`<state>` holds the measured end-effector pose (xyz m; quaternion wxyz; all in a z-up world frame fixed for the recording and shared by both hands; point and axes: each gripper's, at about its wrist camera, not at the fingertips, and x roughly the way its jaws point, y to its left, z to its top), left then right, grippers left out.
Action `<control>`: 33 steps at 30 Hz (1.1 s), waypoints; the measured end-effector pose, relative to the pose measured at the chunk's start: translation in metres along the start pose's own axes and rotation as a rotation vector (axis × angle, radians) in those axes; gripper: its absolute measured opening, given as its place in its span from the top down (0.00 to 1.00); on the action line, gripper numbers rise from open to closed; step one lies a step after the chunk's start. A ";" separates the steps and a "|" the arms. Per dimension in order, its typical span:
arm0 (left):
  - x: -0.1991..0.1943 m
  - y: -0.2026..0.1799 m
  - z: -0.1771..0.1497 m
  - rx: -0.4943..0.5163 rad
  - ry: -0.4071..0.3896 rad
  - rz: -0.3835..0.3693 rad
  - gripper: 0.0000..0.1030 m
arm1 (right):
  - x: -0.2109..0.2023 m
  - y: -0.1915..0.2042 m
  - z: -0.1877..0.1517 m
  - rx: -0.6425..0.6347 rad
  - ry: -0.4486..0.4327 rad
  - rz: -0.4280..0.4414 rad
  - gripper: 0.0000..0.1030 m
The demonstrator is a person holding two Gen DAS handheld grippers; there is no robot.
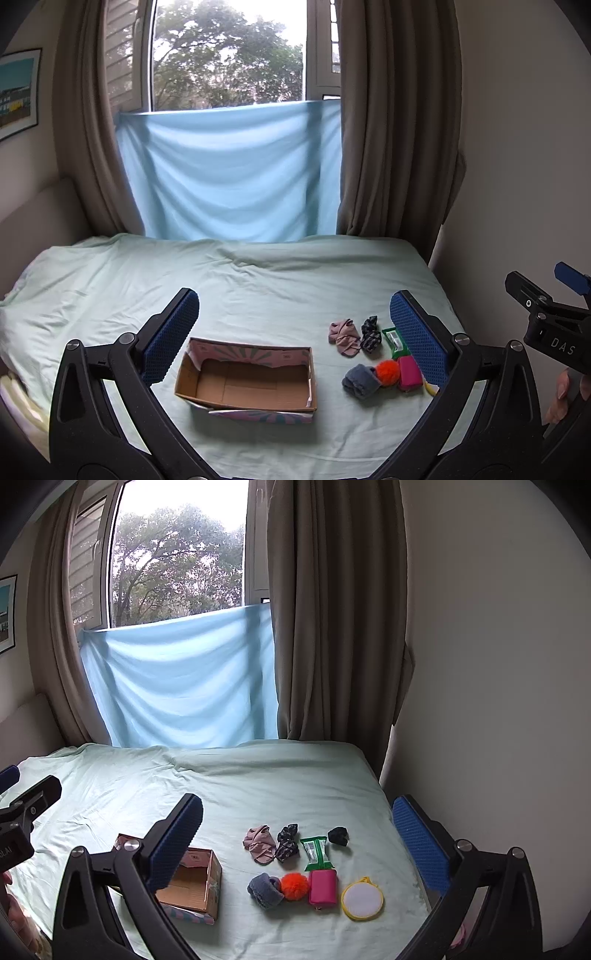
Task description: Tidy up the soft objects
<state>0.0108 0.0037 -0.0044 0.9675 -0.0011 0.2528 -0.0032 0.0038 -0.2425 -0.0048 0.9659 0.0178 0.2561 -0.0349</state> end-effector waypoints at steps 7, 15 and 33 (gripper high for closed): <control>0.002 0.000 0.001 -0.001 0.003 -0.003 0.01 | 0.002 -0.003 0.001 -0.001 0.002 0.001 0.00; 0.005 0.000 0.001 -0.002 0.007 -0.006 0.01 | 0.002 -0.002 0.001 0.000 0.002 0.001 0.00; 0.012 0.002 0.001 0.000 0.020 -0.012 0.01 | 0.006 -0.002 0.002 0.002 0.009 0.001 0.00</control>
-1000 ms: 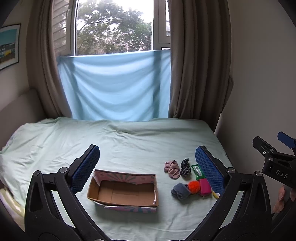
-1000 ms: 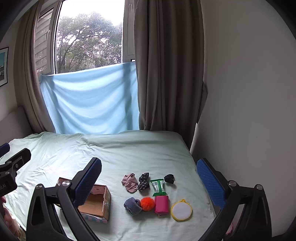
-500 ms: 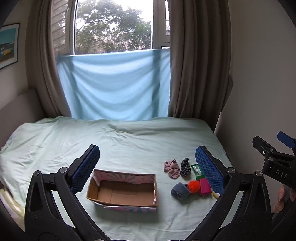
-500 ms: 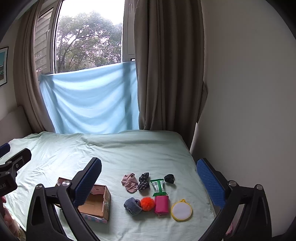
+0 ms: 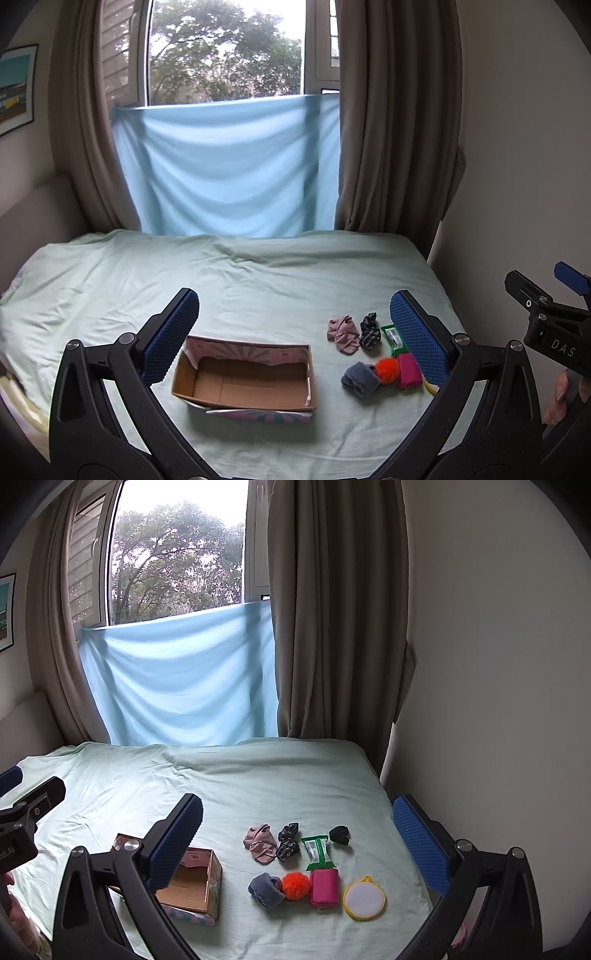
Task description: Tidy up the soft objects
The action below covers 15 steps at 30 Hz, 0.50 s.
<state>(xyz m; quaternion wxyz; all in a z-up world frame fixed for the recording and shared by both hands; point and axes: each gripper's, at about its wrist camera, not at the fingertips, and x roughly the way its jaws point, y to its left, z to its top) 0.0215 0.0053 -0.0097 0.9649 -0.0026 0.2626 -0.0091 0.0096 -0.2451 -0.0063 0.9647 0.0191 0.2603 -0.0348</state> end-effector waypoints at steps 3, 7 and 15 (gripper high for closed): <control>0.000 0.001 0.000 0.001 0.002 -0.001 0.01 | 0.000 0.000 0.000 0.001 -0.001 -0.001 0.00; 0.003 0.002 0.000 -0.001 0.006 -0.002 0.01 | 0.001 0.000 0.000 0.002 -0.002 -0.001 0.00; 0.028 -0.005 -0.008 -0.031 0.079 -0.017 0.01 | 0.012 -0.015 -0.003 0.074 0.006 0.030 0.00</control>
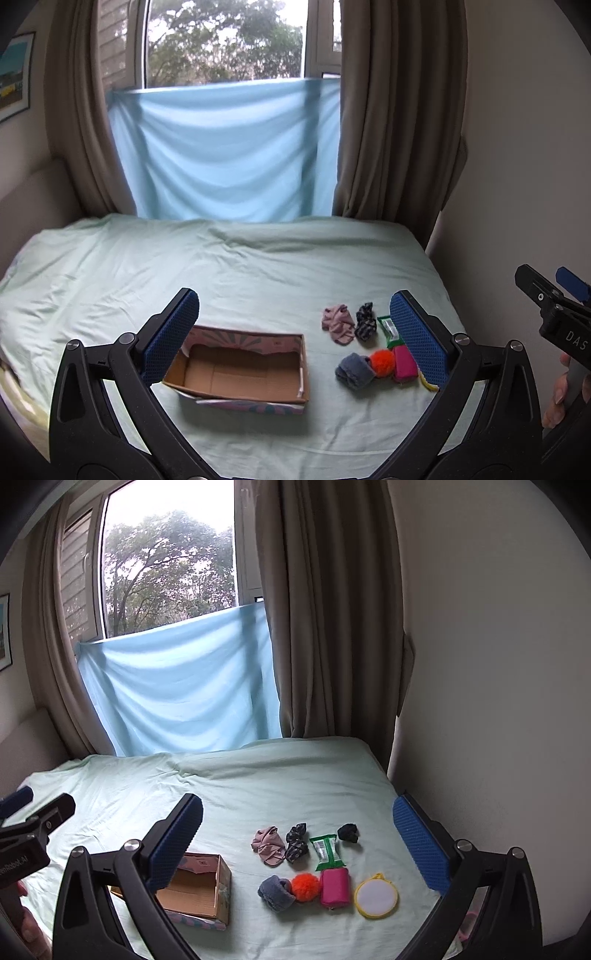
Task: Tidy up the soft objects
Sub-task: 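Grasp grey fuzzy pouch with left tool while right tool grasps pink leather pouch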
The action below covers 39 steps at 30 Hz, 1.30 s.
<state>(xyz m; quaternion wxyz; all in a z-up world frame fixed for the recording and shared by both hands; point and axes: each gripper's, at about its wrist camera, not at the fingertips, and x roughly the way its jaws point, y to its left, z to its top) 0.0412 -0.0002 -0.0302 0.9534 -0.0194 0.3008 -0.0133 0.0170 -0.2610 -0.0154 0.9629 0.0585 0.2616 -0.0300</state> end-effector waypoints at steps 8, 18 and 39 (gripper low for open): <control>0.083 -0.042 -0.045 -0.038 0.227 -0.043 0.01 | 0.055 -0.043 -0.029 -0.043 0.132 -0.022 0.00; 0.205 -0.095 -0.116 -0.071 0.448 -0.036 0.01 | 0.163 -0.091 -0.091 -0.126 0.284 0.026 0.00; 0.402 -0.109 -0.229 -0.111 0.769 0.037 0.01 | 0.342 -0.094 -0.254 -0.194 0.643 0.068 0.00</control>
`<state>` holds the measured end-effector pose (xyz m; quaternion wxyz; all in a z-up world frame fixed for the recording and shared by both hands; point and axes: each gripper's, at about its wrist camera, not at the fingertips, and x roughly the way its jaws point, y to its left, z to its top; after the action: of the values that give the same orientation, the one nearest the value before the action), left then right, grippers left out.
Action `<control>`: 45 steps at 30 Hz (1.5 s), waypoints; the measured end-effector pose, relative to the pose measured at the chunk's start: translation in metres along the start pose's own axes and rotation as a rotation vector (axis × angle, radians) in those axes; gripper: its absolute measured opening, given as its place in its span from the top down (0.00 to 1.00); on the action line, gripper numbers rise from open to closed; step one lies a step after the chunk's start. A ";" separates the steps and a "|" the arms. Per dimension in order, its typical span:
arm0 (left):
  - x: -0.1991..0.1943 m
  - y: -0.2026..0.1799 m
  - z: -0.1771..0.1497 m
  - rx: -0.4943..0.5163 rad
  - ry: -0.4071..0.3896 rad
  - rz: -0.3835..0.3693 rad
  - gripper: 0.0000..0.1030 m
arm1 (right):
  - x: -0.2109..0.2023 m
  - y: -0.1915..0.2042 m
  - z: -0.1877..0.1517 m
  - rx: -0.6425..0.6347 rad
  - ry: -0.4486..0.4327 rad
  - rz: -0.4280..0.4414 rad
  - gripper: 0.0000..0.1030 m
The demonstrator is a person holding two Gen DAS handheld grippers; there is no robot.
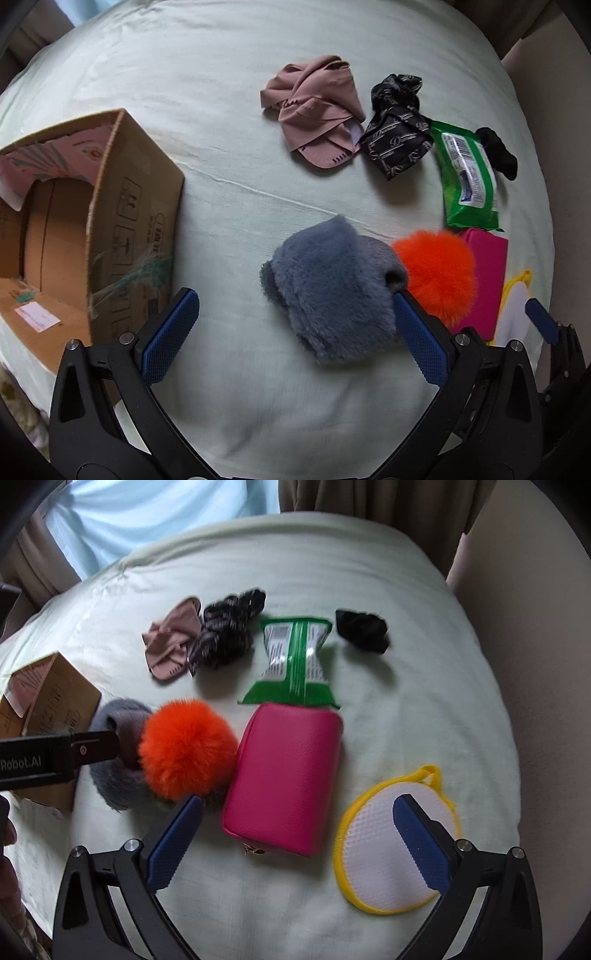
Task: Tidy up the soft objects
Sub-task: 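Grasp grey fuzzy pouch with left tool while right tool grasps pink leather pouch, then carry both pouches to the cardboard box and release them inside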
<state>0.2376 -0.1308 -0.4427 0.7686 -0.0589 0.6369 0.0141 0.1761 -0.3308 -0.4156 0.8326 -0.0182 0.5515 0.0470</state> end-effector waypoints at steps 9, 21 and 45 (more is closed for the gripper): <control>0.027 -0.005 0.011 0.006 0.041 -0.060 0.12 | 0.042 0.011 -0.001 -0.048 0.091 -0.004 0.15; 0.025 -0.026 0.002 0.058 0.026 -0.095 0.55 | 0.043 0.021 -0.003 -0.080 0.079 0.046 0.46; -0.149 0.010 -0.014 0.033 -0.192 -0.164 0.60 | -0.101 0.029 0.028 -0.060 -0.119 0.054 0.53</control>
<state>0.1952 -0.1140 -0.2999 0.8255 -0.0964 0.5534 -0.0539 0.1594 -0.3051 -0.3108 0.8613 -0.0256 0.4998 0.0872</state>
